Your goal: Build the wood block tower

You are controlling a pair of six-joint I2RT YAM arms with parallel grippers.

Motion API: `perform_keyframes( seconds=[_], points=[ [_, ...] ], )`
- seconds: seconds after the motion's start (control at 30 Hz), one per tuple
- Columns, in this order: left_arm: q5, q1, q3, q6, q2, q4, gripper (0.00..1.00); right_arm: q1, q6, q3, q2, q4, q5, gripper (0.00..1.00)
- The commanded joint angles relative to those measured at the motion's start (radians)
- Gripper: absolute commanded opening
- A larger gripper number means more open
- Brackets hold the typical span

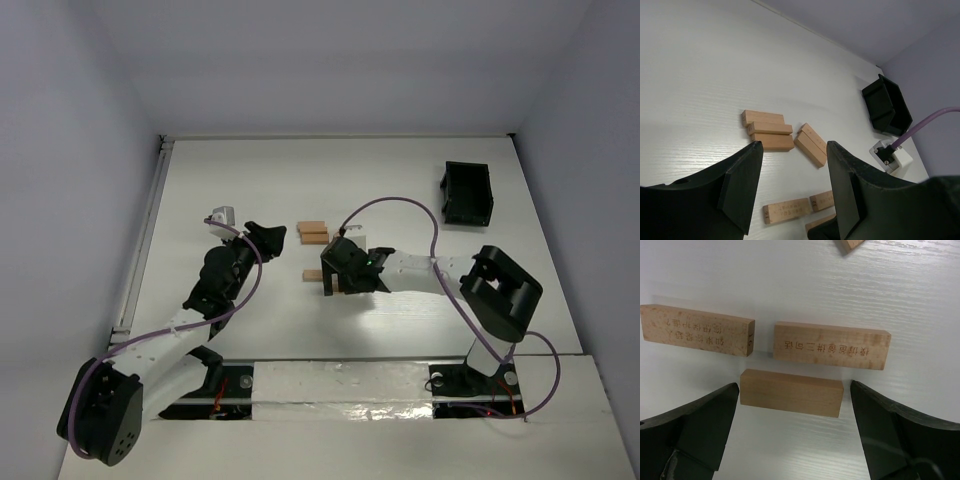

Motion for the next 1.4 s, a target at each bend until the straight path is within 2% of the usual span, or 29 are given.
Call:
perform_keyframes(
  seconds=[0.0,0.17,0.37,0.53,0.73,0.93,1.13,1.37],
  points=[
    [0.017,0.004,0.032,0.003,0.001,0.052,0.51,0.01,-0.008,0.035,0.007,-0.002,0.0,0.99],
    [0.026,0.004,0.035,0.001,0.012,0.054,0.51,0.01,0.004,0.023,0.005,0.009,-0.019,0.97],
    [0.029,0.004,0.035,0.0,0.017,0.057,0.5,0.031,0.022,0.014,-0.002,0.005,-0.017,0.84],
    [0.03,0.004,0.035,0.0,0.013,0.057,0.5,0.044,0.036,0.014,-0.051,-0.018,-0.028,0.84],
    [0.021,0.004,0.032,0.001,-0.003,0.051,0.5,0.044,0.023,0.027,-0.188,-0.043,-0.006,0.84],
    [0.015,0.004,0.032,0.006,-0.008,0.043,0.5,0.015,-0.045,0.145,-0.136,-0.071,0.047,0.85],
    [0.024,0.004,0.035,0.004,-0.002,0.046,0.5,-0.091,-0.109,0.213,-0.085,-0.012,-0.043,0.85],
    [0.03,0.004,0.038,0.003,0.01,0.046,0.5,-0.159,-0.154,0.306,0.059,0.025,-0.153,0.84]
  ],
)
